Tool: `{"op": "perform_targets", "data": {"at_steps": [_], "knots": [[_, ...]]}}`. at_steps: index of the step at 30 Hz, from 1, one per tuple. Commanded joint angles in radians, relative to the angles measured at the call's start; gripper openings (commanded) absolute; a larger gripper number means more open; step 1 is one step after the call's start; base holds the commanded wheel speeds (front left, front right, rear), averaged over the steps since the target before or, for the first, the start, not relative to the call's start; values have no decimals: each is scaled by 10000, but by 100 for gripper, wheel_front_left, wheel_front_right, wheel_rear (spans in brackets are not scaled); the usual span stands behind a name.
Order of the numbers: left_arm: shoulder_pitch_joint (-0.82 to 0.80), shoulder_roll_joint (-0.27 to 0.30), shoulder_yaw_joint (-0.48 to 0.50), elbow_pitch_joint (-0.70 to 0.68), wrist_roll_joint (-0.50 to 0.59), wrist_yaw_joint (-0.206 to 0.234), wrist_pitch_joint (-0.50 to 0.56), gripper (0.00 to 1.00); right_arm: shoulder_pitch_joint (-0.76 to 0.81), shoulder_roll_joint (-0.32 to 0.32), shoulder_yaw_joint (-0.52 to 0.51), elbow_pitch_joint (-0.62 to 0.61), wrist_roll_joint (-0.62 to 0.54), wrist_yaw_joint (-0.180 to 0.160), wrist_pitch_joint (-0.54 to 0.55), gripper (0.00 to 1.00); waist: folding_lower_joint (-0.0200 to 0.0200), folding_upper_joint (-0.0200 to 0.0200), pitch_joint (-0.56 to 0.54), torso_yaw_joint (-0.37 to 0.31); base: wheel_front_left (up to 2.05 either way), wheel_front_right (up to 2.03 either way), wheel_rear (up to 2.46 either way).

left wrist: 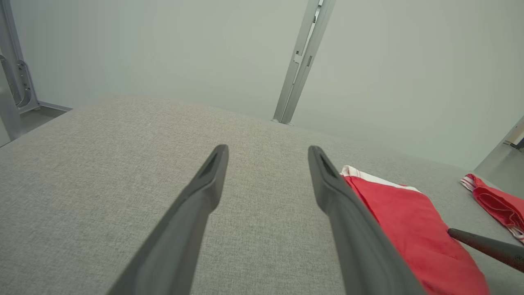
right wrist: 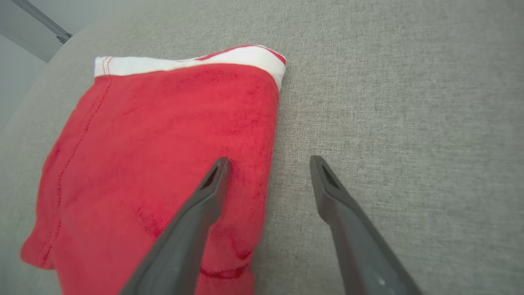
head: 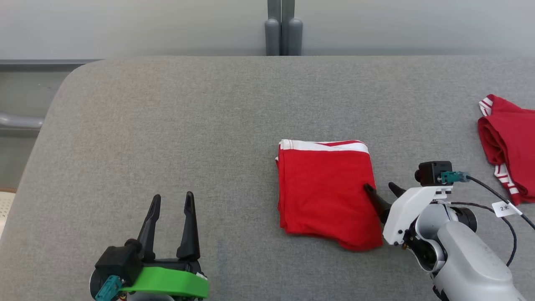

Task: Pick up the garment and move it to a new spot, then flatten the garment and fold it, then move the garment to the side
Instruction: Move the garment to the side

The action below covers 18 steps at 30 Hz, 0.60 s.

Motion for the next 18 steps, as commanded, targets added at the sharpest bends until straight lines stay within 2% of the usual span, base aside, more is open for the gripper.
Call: {"op": "perform_targets", "data": {"at_steps": [1, 6, 7, 8, 9, 12, 18], "knots": [[-191, 33, 22, -18, -73, -8, 2, 100, -218, -62, 118, 242, 100, 3, -10, 100, 0, 0, 306, 289, 0, 0, 0], [-278, 33, 41, -46, -120, 62, 1, 100, -706, -8, 732, 1029, 546, 3, -77, 100, 0, 0, 429, 391, 0, 0, 0], [-282, 35, 56, -52, -125, 69, 2, 100, -758, -12, 827, 1103, 629, 3, -92, 84, 0, 0, 441, 393, 0, 0, 0], [-284, 35, 73, -61, -127, 81, 2, 100, -813, -31, 955, 1188, 742, 3, -124, 43, 0, 0, 451, 387, 0, 0, 0], [-283, 35, 88, -73, -126, 96, 1, 100, -862, -50, 1063, 1245, 823, 3, -158, 36, 0, 0, 460, 376, 0, 0, 0], [-277, 33, 125, -111, -118, 105, 1, 100, -1113, -151, 1374, 1341, 1031, 3, -415, 0, 0, 0, 479, 284, 0, 0, 0], [-283, 33, 177, -186, 33, 30, 1, 100, -1559, -563, 1917, 1239, 1178, 1, -916, 0, 0, 0, 556, -248, 0, 0, 0]]}}
